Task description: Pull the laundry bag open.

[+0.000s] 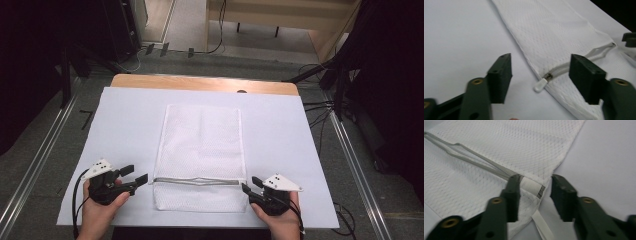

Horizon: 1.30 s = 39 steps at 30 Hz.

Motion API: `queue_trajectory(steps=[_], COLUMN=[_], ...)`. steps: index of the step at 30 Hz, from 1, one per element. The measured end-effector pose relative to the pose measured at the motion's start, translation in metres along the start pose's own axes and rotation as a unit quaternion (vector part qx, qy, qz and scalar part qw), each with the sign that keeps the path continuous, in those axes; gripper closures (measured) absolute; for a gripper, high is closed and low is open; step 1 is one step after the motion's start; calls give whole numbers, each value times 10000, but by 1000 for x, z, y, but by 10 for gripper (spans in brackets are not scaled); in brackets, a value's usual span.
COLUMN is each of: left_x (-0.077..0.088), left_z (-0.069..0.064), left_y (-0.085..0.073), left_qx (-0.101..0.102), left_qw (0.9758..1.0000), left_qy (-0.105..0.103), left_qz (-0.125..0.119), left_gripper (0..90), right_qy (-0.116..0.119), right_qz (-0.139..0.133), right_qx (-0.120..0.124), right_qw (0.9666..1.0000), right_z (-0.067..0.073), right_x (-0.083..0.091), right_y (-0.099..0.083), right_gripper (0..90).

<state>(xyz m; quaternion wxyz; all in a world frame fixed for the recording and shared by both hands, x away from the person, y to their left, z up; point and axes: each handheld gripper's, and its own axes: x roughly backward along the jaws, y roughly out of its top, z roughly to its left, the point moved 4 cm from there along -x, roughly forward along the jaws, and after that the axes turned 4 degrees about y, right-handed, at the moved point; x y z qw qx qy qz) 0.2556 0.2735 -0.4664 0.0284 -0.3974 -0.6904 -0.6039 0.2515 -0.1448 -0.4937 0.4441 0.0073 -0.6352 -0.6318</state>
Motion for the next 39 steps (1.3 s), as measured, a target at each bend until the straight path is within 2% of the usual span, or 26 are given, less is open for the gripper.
queue_trajectory(steps=[1,2,3,5,7,8,9,10,13,19,22,24,25,32,34,39], left_x=[2,5,7,11,15,17,18,18,16,15,15,17,17,23,26,28], left_z=[1,2,2,4,5,7,11,11,18,27,30,32,33,45,49,55], left_y=[1,3,4,4,4,4,5,5,5,3,2,2,2,3,4,3], left_qx=[1,12,16,-176,-194,-174,-178,-178,-268,-337,-364,-350,-369,-326,-277,-211], left_qw=[10000,9999,9998,9996,9989,9973,9974,9974,9987,9990,9989,9989,9987,9986,9985,9985], left_qy=[40,101,116,75,-341,-628,-567,-567,-274,-63,-7,2,-7,67,53,176], left_qz=[-56,-128,-169,-193,-249,-341,-412,-412,-330,-276,-283,-324,-343,-406,-475,-469], left_gripper=[224,122,122,76,25,0,0,0,0,0,0,0,0,0,0,0], right_qy=[0,-22,-104,-257,-466,-641,-925,-925,-909,-965,-1007,-1115,-1115,-1289,-1307,-1318], right_qz=[0,-15,-47,-121,-156,-153,-208,-208,-334,-593,-625,-696,-696,-816,-794,-772], right_qx=[0,24,41,13,-16,30,27,27,-110,-220,-285,-412,-412,-643,-682,-706], right_qw=[10000,10000,9999,9996,9988,9978,9955,9955,9952,9933,9925,9905,9905,9862,9859,9857], right_z=[0,0,-1,-3,-7,-9,-15,-15,-26,-47,-57,-67,-67,-92,-95,-97], right_x=[0,0,1,4,6,7,11,11,15,28,34,42,42,59,60,59], right_y=[0,1,3,6,8,8,10,10,15,17,15,13,13,6,4,2], right_gripper=[450,390,321,223,116,105,91,91,50,11,5,5,5,5,5,5])
